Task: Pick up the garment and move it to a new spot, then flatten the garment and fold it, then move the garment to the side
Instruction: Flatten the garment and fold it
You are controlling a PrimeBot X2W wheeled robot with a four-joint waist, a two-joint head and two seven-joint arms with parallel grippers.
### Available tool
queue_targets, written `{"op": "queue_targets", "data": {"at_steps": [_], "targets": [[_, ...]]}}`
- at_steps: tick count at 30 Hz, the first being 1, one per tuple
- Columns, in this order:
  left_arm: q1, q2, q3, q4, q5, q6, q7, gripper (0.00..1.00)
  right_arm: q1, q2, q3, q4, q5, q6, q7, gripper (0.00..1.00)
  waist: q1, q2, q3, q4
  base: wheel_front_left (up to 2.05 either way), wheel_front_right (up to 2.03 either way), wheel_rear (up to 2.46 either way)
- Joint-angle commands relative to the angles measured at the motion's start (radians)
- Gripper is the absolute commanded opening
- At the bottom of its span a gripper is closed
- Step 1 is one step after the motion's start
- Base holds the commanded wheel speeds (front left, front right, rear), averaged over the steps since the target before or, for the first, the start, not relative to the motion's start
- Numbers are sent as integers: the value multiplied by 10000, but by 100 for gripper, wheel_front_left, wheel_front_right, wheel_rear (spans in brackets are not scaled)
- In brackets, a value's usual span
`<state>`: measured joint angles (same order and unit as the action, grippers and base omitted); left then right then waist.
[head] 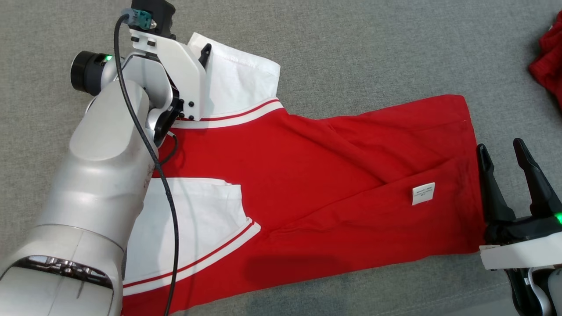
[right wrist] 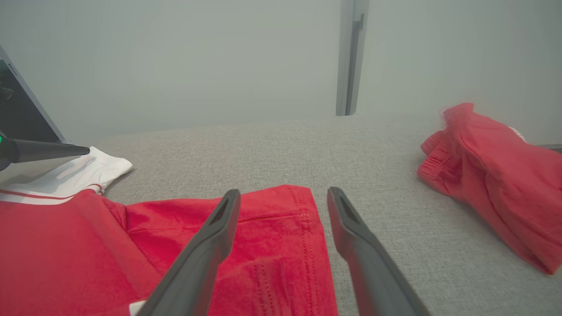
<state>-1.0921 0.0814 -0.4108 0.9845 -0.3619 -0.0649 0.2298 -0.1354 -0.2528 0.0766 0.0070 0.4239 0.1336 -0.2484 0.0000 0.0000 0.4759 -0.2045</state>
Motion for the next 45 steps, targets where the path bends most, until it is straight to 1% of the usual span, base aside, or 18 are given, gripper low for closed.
{"op": "queue_targets", "data": {"at_steps": [1, 7, 11, 12, 13, 14, 15, 16, 21, 26, 28, 31, 35, 39, 41, 42, 45], "targets": [[-521, 312, 150, -112, 15, -19, -8, 100, -52, -212, 186, -279, 55, -29, -133, 100, 0, 0, 58, -79, 0, 0, 0], [-1030, 402, 71, 719, 14, -116, -120, 100, -107, -223, 171, -275, 87, -29, -134, 100, 0, 0, 208, -251, 0, 0, 0], [-1266, 330, -33, 1097, -28, -251, -200, 100, -106, -203, 121, -262, 80, -29, -134, 100, 0, 0, 267, -255, 0, 0, 0], [-1304, 292, -50, 1167, -64, -293, -222, 86, -116, -194, 124, -256, 74, -29, -134, 100, 0, 0, 269, -250, 0, 0, 0], [-1337, 258, -61, 1241, -106, -330, -237, 67, -129, -185, 125, -251, 75, -29, -134, 100, 0, 0, 272, -243, 0, 0, 0], [-1366, 226, -83, 1311, -138, -365, -253, 37, -146, -181, 125, -246, 72, -29, -134, 100, 0, 0, 275, -234, 0, 0, 0], [-1386, 193, -102, 1380, -184, -406, -255, 5, -168, -177, 128, -244, 70, -29, -134, 100, 0, 0, 283, -229, 0, 0, 0], [-1396, 157, -109, 1444, -250, -447, -255, 0, -191, -173, 131, -245, 72, -29, -134, 100, 0, 0, 289, -222, 0, 0, 0], [-1398, 16, -201, 1446, -573, -600, -610, 0, -227, -198, 66, -253, 62, -29, -134, 100, 0, 0, 274, -123, 0, 0, 0], [-1254, -53, -310, 1137, -1018, -649, -1113, 0, -263, -290, -3, -130, 103, -29, -134, 100, 0, 0, 118, 59, 0, 0, 0], [-1160, -8, -452, 876, -1227, -652, -1241, 0, -321, -437, 146, 148, 379, -29, -134, 100, 0, 0, 44, 140, 0, 0, 0], [-1034, 211, -704, 445, -1529, -654, -1299, 0, -565, -868, 578, 791, 1125, -29, -54, 100, 0, 0, -35, 265, 0, 0, 0], [-838, 529, -1044, -249, -1946, -655, -1256, 0, -1174, -1510, 972, 1204, 2659, -29, 693, 100, 0, 0, -98, 467, 0, 0, 0], [-554, 807, -1314, -1036, -2370, -656, -1182, 0, -1749, -2327, 1224, 1395, 3984, -29, 1908, 100, 0, 0, -125, 664, 0, 0, 0], [-398, 901, -1412, -1381, -2529, -656, -1126, 0, -1988, -2680, 1220, 1567, 4445, -29, 2544, 100, 0, 0, -137, 790, 0, 0, 0], [-398, 901, -1412, -1381, -2529, -656, -1126, 0, -1988, -2680, 1220, 1567, 4445, -29, 2544, 100, 0, 0, -137, 790, 0, 0, 0], [-201, 1042, -1505, -1829, -2703, -656, -1023, 0, -2270, -2990, 1223, 1850, 5073, -29, 3554, 100, 0, 0, -144, 946, 0, 0, 0]]}}
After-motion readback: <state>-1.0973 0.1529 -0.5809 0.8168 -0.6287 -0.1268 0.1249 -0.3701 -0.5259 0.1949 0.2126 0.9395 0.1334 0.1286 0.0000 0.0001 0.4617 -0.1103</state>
